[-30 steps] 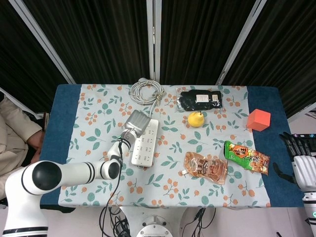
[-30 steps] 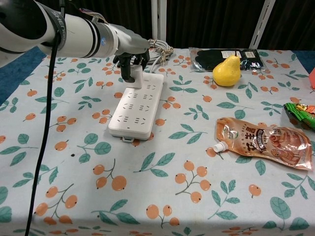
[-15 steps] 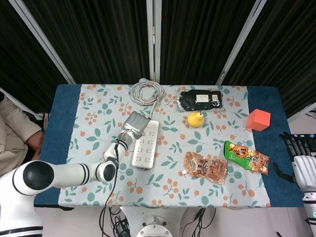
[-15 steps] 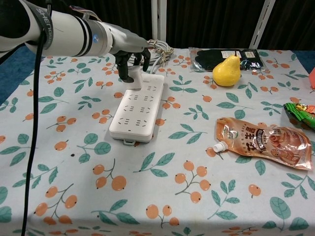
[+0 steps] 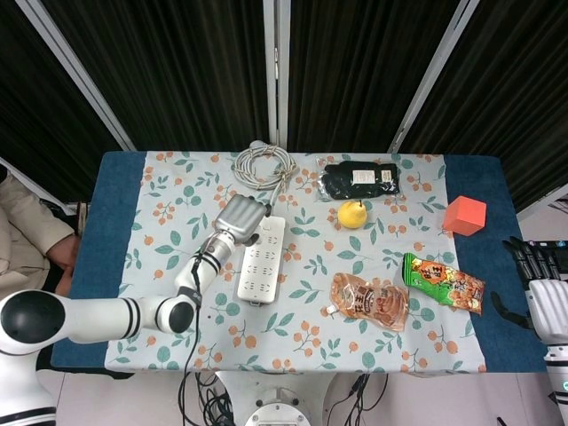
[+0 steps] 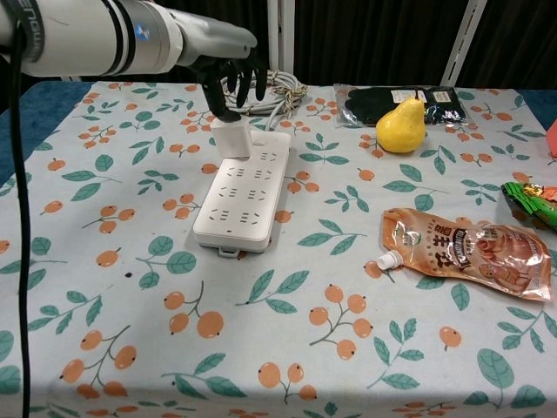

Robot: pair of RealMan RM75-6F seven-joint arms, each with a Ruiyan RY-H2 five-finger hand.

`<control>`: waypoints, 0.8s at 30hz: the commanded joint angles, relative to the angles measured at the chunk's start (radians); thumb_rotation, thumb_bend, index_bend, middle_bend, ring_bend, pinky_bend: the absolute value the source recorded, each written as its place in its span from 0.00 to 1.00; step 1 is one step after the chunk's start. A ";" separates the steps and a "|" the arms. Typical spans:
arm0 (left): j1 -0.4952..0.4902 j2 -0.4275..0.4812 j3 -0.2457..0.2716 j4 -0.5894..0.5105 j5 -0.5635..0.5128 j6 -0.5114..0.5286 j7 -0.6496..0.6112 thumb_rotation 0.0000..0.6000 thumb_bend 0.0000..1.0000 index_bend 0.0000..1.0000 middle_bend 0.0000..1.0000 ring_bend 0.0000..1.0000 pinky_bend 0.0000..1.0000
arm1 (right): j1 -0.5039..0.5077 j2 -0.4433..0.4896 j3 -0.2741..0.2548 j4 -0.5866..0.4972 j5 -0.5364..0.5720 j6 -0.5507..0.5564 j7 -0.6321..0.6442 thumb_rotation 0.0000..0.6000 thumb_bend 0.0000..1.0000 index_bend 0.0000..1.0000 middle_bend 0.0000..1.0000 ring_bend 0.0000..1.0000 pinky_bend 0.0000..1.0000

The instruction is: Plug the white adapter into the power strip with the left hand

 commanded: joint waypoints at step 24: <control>0.376 -0.266 -0.456 0.274 0.398 -0.275 -1.427 1.00 0.70 0.89 0.97 0.85 0.84 | 0.004 0.002 0.004 -0.010 0.009 -0.009 -0.020 1.00 0.28 0.00 0.04 0.00 0.00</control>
